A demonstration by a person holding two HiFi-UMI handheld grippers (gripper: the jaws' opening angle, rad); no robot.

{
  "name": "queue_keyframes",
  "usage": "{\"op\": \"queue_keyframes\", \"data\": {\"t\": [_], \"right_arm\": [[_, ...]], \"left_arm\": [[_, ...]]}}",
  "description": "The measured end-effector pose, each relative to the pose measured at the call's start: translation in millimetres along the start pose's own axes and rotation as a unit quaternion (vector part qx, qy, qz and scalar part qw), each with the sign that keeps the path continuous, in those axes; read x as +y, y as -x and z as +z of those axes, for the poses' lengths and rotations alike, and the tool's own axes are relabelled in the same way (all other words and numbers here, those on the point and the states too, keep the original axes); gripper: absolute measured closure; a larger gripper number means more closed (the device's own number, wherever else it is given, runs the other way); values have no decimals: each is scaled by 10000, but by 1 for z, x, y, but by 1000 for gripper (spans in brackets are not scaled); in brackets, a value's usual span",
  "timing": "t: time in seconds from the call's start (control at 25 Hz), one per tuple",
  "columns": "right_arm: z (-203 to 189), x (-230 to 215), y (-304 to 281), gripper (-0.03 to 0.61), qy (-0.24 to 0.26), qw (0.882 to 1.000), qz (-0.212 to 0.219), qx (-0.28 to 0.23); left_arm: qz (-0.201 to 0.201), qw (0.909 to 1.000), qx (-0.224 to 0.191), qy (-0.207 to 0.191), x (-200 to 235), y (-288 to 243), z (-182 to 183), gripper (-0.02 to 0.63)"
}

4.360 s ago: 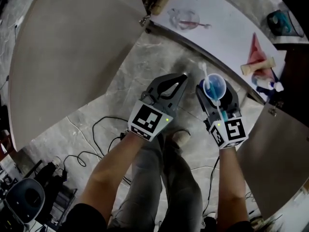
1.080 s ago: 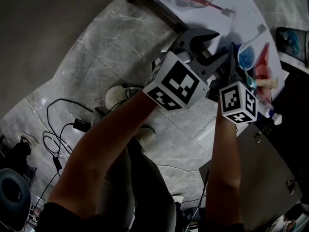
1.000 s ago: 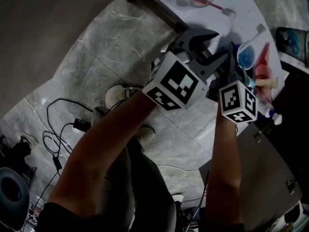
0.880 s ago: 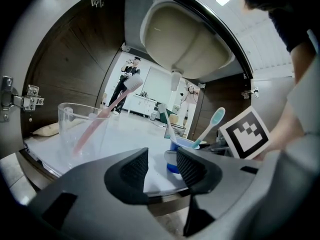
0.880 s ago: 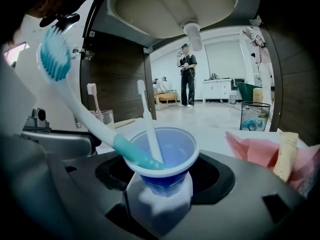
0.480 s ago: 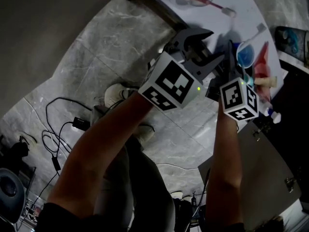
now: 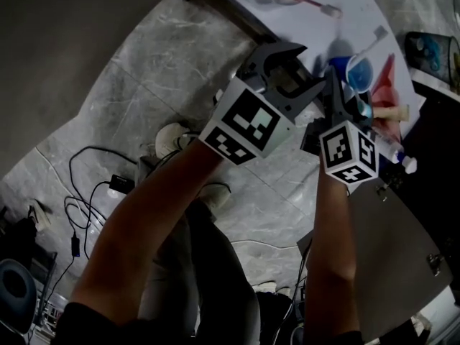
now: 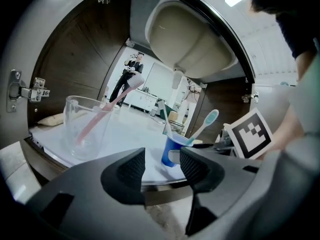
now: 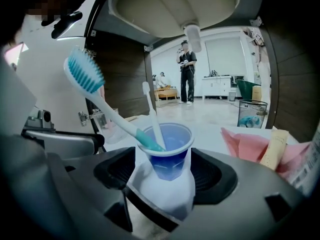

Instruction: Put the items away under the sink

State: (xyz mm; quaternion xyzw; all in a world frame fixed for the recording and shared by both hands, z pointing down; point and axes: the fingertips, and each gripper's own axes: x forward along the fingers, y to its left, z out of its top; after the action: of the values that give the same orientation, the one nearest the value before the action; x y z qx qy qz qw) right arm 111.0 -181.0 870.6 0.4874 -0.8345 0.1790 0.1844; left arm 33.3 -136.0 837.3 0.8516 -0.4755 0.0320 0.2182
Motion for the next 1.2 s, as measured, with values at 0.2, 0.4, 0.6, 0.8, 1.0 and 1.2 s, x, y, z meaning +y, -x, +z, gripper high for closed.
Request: {"op": "queue_keyframes", "data": {"t": [0.2, 0.4, 0.6, 0.8, 1.0, 1.2], "right_arm": [[-4, -1, 16, 261, -155, 9998, -113, 15], [-6, 5, 36, 261, -182, 9995, -243, 0], [-12, 16, 64, 262, -305, 9990, -336, -7], [-15, 32, 94, 262, -294, 9991, -278, 147], [-6, 46, 122, 414, -113, 9994, -169, 276], [12, 63, 149, 534, -102, 9991, -104, 390]], "left_arm": [[-58, 9999, 143, 50, -5, 9, -1, 405], [26, 9998, 152, 162, -7, 23, 3, 418], [-13, 9998, 139, 132, -23, 43, 2, 507], [113, 9986, 447, 258, -37, 67, -2, 575], [104, 9977, 605, 275, -55, 91, 7, 588], [154, 9971, 645, 374, -73, 114, 28, 588]]}}
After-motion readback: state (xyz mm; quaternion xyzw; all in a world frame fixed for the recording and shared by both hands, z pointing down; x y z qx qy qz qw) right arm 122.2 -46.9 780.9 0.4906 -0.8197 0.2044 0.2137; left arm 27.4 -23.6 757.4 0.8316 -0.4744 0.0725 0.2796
